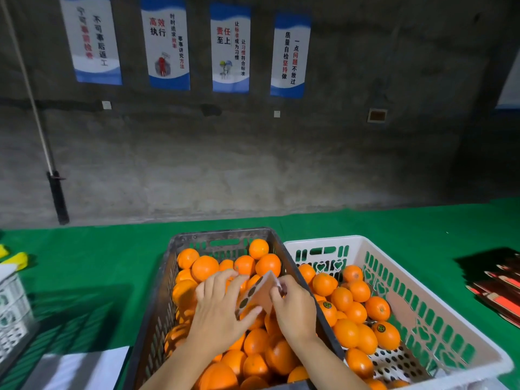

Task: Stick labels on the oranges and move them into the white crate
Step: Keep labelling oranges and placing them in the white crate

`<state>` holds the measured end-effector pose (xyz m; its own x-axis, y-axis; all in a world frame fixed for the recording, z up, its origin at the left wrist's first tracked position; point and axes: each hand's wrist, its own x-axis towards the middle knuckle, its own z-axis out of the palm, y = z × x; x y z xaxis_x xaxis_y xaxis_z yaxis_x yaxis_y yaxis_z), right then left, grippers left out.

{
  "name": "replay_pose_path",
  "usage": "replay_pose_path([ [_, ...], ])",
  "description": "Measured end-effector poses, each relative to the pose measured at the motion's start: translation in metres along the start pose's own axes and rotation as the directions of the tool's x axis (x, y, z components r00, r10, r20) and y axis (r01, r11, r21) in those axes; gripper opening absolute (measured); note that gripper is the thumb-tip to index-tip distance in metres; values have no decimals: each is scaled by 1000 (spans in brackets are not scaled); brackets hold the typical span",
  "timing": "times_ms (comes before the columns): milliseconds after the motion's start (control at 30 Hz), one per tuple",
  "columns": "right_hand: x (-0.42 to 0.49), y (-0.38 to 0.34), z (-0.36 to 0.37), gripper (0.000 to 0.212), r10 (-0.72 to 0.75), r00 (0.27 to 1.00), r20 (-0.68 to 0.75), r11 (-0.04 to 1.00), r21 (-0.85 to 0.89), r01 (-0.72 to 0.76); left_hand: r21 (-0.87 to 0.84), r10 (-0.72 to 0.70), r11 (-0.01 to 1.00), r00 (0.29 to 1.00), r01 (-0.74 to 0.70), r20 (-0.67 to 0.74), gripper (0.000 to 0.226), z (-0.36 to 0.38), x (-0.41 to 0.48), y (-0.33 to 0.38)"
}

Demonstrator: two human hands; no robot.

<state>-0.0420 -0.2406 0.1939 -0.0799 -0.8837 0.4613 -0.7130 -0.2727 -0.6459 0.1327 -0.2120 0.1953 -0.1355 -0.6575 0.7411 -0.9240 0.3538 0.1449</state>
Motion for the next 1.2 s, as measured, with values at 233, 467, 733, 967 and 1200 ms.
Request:
replay_pose_path([
  [233,-3,-2,-1,19,-165,982,97,973,-147,178,-3,220,975,975,-220,32,71,5,-5,2],
  [467,-5,-12,4,17,-522,775,357,753,-233,615,-633,-511,-7,542,774,668,60,3,16,2],
  [733,-5,-7,11,20,-528,743,412,768,-141,624,-735,-456,145,704,662,544,26,13,9,-5],
  [967,-5,-6,12,29,-360,912,199,929,-15,370,-662,-349,591,886,460,304,25,10,3,-12],
  [1200,-2,0,12,40,-324,933,156,944,-4,329,-468,-239,819,938,333,249,29,12,-3,-13],
])
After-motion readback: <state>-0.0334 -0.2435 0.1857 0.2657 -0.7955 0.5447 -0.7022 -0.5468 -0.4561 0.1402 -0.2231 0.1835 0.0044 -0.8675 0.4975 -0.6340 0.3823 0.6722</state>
